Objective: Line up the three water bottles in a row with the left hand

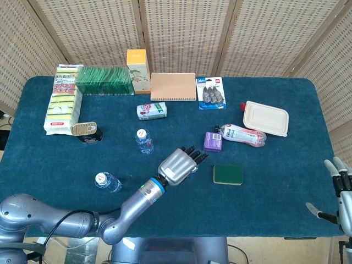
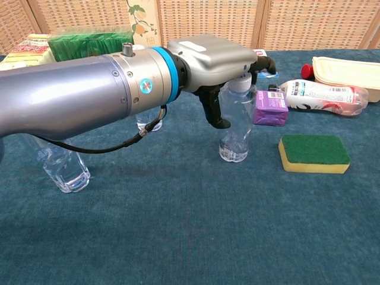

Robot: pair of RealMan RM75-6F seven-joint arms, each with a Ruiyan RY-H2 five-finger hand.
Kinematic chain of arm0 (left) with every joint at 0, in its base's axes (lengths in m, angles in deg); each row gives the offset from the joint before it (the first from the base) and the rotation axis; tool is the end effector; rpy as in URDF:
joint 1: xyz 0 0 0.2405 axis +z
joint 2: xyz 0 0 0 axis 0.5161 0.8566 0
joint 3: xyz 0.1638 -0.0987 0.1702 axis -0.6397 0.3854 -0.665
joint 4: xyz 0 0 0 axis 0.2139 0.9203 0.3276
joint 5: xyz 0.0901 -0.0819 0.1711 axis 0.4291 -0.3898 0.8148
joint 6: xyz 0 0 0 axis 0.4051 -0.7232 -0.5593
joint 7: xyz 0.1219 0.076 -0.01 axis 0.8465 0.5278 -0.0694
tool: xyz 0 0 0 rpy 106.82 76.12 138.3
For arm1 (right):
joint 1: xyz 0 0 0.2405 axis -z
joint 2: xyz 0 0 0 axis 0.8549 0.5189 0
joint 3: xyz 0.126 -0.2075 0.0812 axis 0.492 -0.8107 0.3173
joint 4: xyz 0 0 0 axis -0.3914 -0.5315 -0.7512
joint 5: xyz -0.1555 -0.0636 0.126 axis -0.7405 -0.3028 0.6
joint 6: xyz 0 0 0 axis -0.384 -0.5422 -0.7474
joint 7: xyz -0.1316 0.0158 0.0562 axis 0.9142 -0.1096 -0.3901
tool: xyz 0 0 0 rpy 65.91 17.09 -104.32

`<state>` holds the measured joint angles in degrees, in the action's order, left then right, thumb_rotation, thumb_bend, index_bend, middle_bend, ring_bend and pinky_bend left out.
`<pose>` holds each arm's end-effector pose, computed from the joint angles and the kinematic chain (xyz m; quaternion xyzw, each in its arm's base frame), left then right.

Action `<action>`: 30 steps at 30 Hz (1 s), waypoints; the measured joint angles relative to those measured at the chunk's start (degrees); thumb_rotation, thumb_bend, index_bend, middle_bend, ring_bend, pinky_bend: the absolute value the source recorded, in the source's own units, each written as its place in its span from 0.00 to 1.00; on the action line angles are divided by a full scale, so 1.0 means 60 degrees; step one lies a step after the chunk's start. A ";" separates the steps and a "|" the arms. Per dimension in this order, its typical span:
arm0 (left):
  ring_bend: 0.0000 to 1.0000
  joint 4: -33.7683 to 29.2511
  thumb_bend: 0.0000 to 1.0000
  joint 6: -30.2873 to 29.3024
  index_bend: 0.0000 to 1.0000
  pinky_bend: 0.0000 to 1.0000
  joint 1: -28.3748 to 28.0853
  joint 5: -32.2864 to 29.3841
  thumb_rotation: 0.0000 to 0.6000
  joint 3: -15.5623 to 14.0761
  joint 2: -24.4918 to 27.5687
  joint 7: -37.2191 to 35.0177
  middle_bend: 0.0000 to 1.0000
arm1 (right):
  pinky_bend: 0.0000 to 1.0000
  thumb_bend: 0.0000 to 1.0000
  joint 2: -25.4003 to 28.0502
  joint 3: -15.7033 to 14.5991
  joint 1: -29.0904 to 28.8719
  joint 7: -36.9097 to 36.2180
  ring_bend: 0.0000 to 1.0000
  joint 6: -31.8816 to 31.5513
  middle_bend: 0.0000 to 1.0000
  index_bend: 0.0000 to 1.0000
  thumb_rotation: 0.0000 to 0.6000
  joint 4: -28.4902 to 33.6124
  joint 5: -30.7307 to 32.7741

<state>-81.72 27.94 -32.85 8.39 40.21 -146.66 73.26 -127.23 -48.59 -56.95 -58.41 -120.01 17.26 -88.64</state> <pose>0.0297 0.3035 -0.0663 -0.8456 -0.1969 -0.3714 0.3291 -0.2901 -0.1479 0.2022 0.5381 -0.4063 0.4332 0.5981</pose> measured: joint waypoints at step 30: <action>0.00 -0.3215 0.20 -0.1369 0.00 0.21 0.1040 0.0614 1.00 0.0127 0.3605 -0.1919 0.00 | 0.02 0.00 0.0018 -0.0092 -0.0008 0.0245 0.00 0.0061 0.00 0.04 1.00 0.0202 -0.0097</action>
<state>-101.01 19.73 -26.61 12.08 40.97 -125.03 61.75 -127.12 -49.14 -57.00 -56.94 -119.64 18.47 -89.22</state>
